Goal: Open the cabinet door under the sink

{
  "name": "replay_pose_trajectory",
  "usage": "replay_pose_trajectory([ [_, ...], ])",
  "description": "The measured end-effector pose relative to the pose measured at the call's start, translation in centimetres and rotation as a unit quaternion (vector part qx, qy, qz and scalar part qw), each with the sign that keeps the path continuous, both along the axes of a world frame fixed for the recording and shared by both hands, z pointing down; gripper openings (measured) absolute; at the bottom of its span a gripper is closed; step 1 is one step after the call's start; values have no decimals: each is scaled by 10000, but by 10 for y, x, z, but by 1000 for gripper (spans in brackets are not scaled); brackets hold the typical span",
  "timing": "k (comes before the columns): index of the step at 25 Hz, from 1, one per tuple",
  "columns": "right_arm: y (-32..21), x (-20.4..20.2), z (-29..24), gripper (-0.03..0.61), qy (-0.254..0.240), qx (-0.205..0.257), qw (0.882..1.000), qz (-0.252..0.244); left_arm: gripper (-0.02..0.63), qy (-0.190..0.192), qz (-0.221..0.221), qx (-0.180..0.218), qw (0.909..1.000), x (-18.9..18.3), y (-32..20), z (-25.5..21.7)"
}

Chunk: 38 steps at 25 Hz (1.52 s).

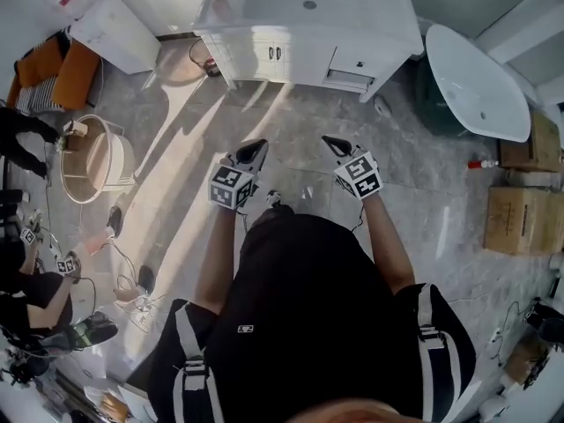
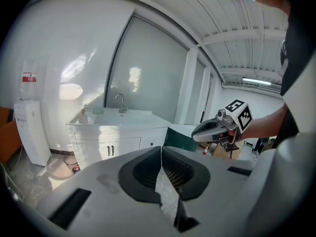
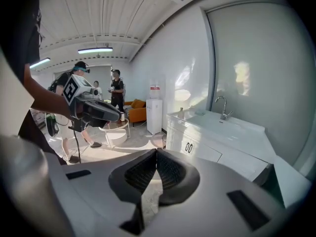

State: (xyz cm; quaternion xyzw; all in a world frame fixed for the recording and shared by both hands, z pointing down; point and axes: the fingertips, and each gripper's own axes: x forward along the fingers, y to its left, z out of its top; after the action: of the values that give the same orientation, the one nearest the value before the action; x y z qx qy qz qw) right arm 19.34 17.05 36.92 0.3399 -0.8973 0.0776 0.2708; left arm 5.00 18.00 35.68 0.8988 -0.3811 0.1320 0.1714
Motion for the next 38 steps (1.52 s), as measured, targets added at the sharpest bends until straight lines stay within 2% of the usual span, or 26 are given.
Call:
replay_pose_trajectory([
  [5, -25, -24, 5, 60, -15, 10, 9997, 223, 17, 25, 127, -11, 9999, -27, -30, 2],
  [9, -39, -43, 7, 60, -320, -86, 9985, 428, 17, -99, 280, -47, 9995, -43, -46, 8],
  [15, -69, -59, 22, 60, -374, -177, 9980, 487, 17, -166, 278, -94, 9994, -65, -64, 18],
  [20, -102, -74, 24, 60, -259, -124, 9992, 260, 17, -160, 37, -158, 9997, -87, -90, 26],
  [25, -139, -74, 37, 60, -84, -216, 9997, -33, 17, -125, -259, -190, 9994, -91, -120, 34],
  [32, -189, -70, 37, 60, 129, -194, 9991, -363, 17, -12, -497, -324, 9982, -84, -161, 45],
  [38, -209, -52, 48, 60, 301, -321, 9972, -599, 17, -15, -564, -424, 9975, -67, -187, 59],
])
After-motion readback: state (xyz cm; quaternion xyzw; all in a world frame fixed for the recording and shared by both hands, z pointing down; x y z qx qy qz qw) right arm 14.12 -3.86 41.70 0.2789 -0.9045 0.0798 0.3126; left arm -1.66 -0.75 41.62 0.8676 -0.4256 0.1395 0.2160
